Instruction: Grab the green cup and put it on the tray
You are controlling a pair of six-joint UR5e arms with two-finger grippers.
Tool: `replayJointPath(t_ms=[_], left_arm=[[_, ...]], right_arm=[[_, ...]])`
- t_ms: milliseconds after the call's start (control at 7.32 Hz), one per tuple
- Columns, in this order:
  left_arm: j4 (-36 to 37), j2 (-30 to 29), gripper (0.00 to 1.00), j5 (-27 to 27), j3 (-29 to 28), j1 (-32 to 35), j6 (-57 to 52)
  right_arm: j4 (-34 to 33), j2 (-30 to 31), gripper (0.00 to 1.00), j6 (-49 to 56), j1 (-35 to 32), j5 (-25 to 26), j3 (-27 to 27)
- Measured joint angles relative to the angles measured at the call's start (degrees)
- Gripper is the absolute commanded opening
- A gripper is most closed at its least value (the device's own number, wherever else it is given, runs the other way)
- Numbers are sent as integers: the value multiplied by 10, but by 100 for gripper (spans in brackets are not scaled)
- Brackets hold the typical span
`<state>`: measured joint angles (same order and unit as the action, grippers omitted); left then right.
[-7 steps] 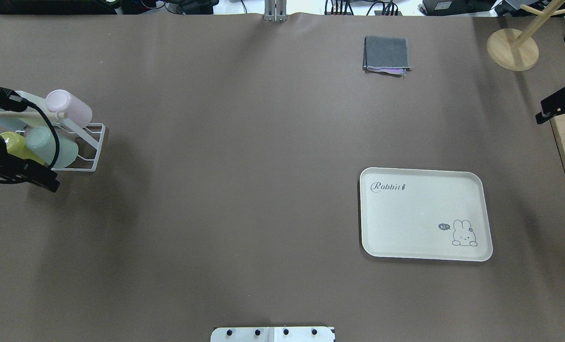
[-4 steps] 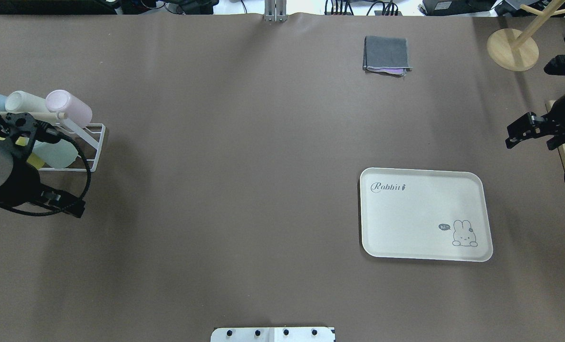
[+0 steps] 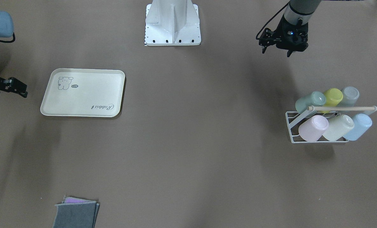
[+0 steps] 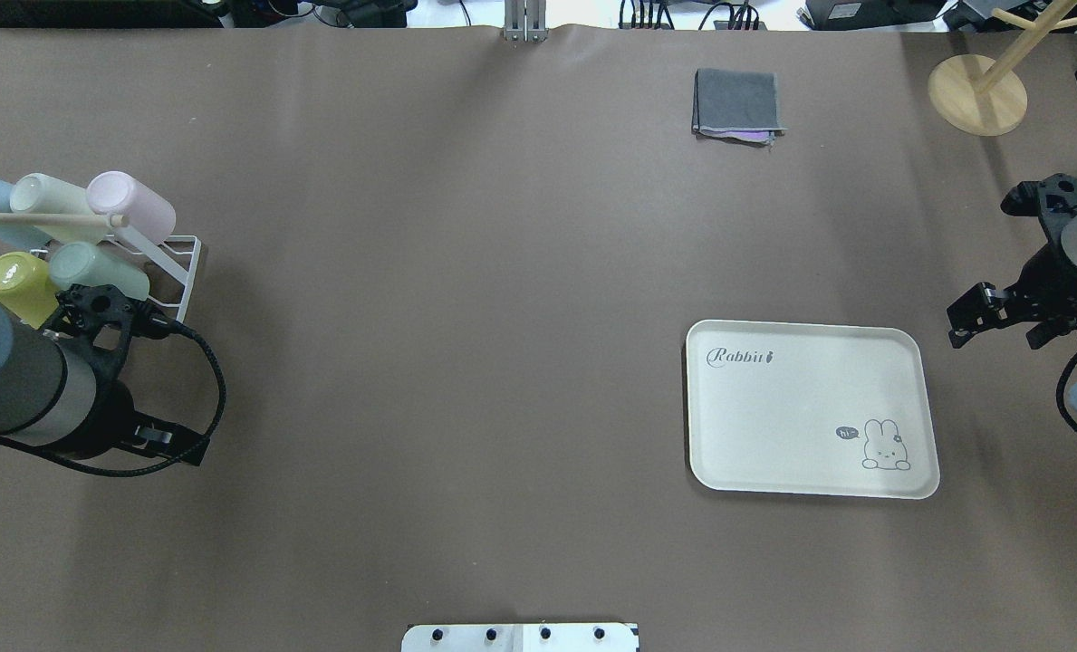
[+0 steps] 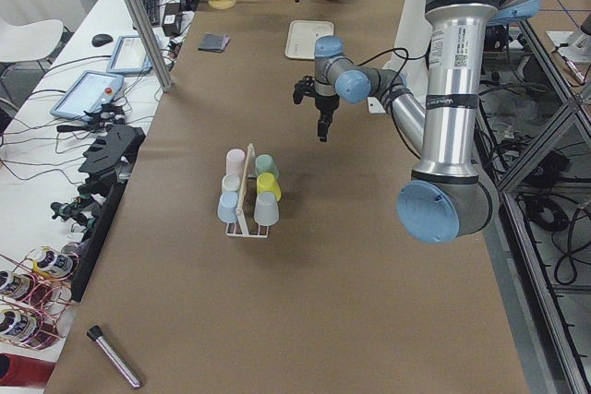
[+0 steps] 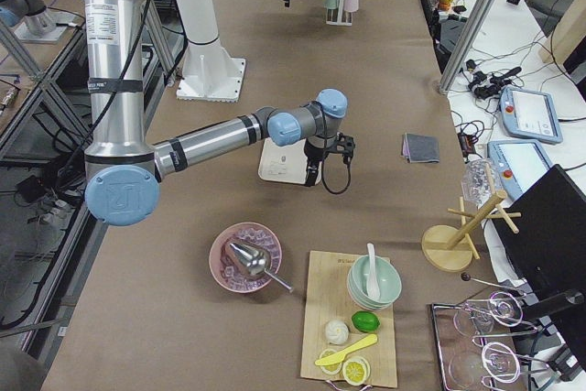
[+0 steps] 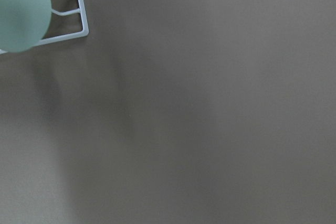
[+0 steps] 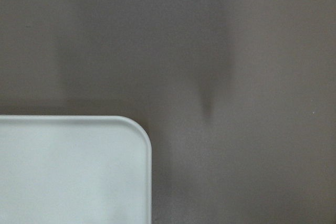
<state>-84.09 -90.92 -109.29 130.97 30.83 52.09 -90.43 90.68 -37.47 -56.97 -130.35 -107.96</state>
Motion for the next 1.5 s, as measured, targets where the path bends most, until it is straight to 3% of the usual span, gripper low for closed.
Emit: replayJointPath(t_ms=[273,683,1229,1502], left_arm=[[0,1,98,53,1,-48,41],[-21,20,98,136,16,-110,53],[-96,147,98,262,55,-178,41],[-106,181,98,295,73,-193,-22]], right_arm=[[18,1,94,-18,24,1,9],[115,2,87,-63,48,6,63],[147,4,81,-89,66,27,80],[169,2,66,-116,84,28,84]])
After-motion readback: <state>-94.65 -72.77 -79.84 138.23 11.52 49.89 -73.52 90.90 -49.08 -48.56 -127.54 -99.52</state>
